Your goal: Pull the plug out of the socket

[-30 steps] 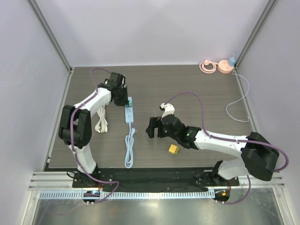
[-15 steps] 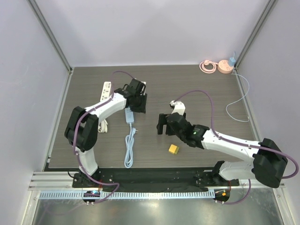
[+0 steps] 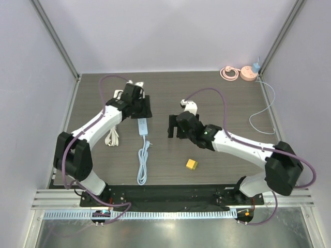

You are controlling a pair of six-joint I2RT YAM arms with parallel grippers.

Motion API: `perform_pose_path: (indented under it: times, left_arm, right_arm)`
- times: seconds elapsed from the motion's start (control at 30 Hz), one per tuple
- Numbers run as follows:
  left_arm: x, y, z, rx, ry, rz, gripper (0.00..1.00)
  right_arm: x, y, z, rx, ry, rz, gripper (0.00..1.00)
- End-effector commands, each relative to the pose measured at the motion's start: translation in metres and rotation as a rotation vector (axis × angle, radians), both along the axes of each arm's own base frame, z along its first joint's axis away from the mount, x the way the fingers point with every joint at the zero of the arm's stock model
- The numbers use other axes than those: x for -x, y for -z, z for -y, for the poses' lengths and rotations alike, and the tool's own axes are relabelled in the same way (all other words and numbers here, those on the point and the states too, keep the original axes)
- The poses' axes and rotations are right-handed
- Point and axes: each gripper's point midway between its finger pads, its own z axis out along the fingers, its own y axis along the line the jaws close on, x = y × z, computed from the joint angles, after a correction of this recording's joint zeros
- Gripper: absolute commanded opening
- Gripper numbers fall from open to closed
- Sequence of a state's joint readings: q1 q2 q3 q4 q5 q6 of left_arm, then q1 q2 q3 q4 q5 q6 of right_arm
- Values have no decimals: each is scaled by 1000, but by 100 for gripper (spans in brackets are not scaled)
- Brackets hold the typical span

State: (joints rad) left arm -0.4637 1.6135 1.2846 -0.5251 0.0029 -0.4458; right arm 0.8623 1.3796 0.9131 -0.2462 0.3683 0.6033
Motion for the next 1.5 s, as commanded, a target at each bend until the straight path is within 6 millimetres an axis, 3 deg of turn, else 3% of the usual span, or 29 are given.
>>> perform_pose_path:
  times: [0.0,0.03,0.07,0.1,0.13,0.2,0.23,0.37,0.4,0.43,0.47,0.5,0.53,0.57,0.63,0.8,1.13,1.3,1.4,1.47]
  left_arm:
    - [-5,0,-20,194,-100,-37,50]
    - [-12,0,-34,217,-140,-33,50]
    - [-14,-1,-38,229,-154,-34,49]
    - [-15,0,-40,246,-157,-42,48]
    - [-18,0,-48,258,-193,-46,47]
    - [-21,-4,-56,286,-233,-32,45]
    - [-23,-2,-69,301,-291,-38,44]
    - [-31,-5,-111,351,-460,-20,40]
    - [-33,-6,-123,373,-500,-17,40]
    - [-33,-5,-121,412,-492,-36,40]
    - [-34,-3,-121,450,-504,-49,40]
    - [-37,-2,-131,476,-533,-53,41]
    - [-36,2,-128,514,-521,-80,40]
    - [-38,5,-129,553,-539,-92,40]
    - [-40,10,-136,599,-562,-111,39]
    - [-41,18,-131,679,-551,-157,37]
    - [-42,19,-130,698,-540,-161,37]
    - [-42,21,-128,704,-534,-171,31]
    - [-42,22,-128,702,-536,-175,30]
    - [-42,23,-128,701,-537,-176,30]
  right_arm:
    - [-39,-29,-24,-29,-9,35,92]
    - [-53,-48,-35,-47,-2,68,92]
    - [-59,-45,-39,-17,-9,63,92]
    - [-67,-28,-47,22,-13,37,92]
    - [-81,-42,-61,8,-20,63,92]
    - [-93,-38,-72,49,-37,54,92]
    - [-109,-32,-87,64,-37,53,92]
    - [-138,-18,-114,111,-39,43,93]
    - [-148,-33,-127,80,-44,69,92]
    - [-152,-32,-133,77,-49,67,93]
    - [-154,-8,-139,108,-61,29,93]
    - [-162,-23,-151,81,-64,58,93]
    - [-162,-18,-158,95,-77,59,94]
    - [-162,0,-161,131,-80,35,94]
    - [-164,-6,-173,123,-87,54,95]
    - [-161,16,-185,114,-99,15,93]
    - [-151,34,-192,121,-111,-15,81]
    - [-152,42,-195,116,-107,-24,77]
    - [-154,47,-196,120,-101,-26,70]
    - [-157,47,-195,130,-92,-15,61]
